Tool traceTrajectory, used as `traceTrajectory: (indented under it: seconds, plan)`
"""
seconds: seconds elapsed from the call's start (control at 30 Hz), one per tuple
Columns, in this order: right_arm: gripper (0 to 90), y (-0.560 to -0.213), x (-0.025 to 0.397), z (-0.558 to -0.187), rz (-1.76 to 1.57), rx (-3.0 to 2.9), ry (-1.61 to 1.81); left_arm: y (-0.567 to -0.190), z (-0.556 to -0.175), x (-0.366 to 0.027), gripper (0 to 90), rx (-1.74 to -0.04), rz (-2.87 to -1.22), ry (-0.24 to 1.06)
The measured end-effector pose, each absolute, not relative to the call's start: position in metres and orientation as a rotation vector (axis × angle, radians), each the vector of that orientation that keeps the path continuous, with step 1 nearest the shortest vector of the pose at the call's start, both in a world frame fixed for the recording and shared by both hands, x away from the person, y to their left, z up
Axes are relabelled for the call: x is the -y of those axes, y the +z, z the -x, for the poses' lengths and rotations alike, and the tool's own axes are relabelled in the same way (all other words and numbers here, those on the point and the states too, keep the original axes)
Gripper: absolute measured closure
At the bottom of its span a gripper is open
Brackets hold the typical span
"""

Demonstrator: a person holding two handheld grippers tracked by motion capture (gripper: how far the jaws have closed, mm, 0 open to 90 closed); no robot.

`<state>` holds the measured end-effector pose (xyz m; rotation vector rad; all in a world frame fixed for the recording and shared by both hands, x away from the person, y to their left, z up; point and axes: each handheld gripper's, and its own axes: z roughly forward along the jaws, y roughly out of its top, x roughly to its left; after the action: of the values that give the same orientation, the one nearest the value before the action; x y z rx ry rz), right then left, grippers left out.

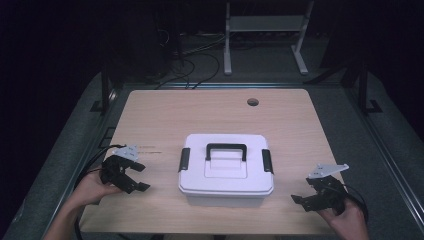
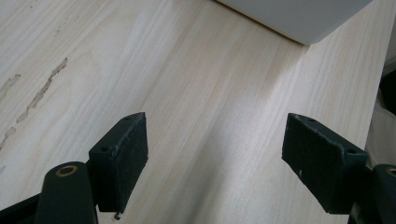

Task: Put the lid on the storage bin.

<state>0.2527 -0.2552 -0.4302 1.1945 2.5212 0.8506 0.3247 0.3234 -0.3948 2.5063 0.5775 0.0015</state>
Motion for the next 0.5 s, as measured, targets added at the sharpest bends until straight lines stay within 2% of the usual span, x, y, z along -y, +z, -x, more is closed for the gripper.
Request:
traceTrajectory:
  seconds: [0.5]
  plan:
    - [17.2, -0.431, 0.257, -0.25, -1.198, -2.521, 0.854, -0.398, -0.31, -0.339, 18.5, -0.609, -2.515, 0.06]
